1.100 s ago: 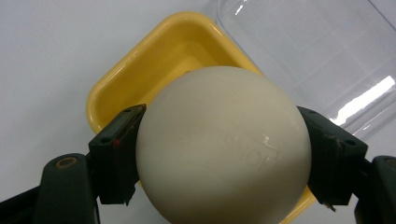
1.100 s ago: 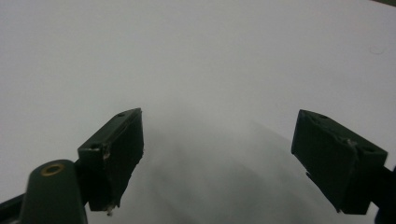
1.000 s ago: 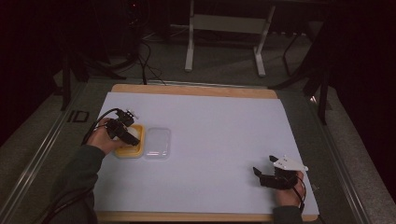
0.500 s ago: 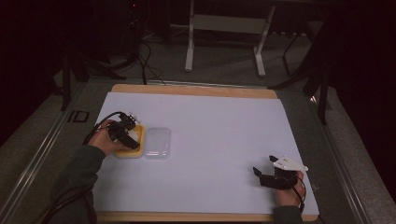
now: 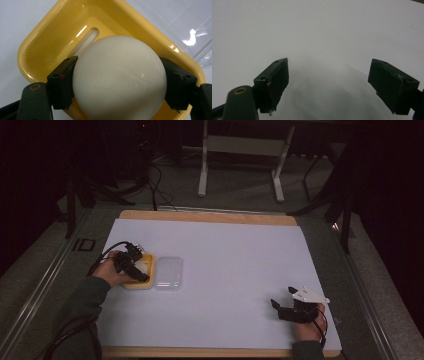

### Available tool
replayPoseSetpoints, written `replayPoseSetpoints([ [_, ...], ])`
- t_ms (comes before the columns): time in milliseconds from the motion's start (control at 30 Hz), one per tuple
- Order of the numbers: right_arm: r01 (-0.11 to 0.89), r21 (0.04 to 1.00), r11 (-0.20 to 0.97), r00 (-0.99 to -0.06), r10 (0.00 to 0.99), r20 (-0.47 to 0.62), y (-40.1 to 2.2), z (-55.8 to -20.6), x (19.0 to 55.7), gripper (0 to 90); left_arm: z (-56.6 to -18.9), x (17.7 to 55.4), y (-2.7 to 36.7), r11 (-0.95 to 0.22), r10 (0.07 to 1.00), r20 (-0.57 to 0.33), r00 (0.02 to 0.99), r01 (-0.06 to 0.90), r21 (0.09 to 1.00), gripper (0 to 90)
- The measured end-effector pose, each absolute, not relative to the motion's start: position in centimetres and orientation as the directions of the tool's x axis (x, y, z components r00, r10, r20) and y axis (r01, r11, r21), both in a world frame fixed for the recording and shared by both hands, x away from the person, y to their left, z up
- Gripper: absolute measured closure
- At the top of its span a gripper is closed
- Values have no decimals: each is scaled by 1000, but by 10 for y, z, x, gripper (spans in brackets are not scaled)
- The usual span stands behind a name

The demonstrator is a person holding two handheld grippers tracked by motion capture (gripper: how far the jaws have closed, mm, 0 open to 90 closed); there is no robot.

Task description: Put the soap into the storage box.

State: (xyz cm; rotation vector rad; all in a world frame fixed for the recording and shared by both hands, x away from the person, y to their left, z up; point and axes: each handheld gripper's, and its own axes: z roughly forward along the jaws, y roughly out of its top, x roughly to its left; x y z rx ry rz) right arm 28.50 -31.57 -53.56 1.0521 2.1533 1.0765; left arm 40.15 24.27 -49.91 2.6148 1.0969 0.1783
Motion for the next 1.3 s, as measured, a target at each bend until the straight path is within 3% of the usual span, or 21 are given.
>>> replayPoseSetpoints([
  [667,412,825,388,-572,815,-97,-316,-536,285,169,-484,396,253,-645,717,4,697,661,384,152],
  [1033,411,825,388,-571,815,-99,-316,-536,285,169,-467,380,248,-676,687,70,723,602,425,323],
  [1300,411,825,388,-571,815,-99,-316,-536,285,169,-450,366,240,-674,680,122,723,551,491,331],
])
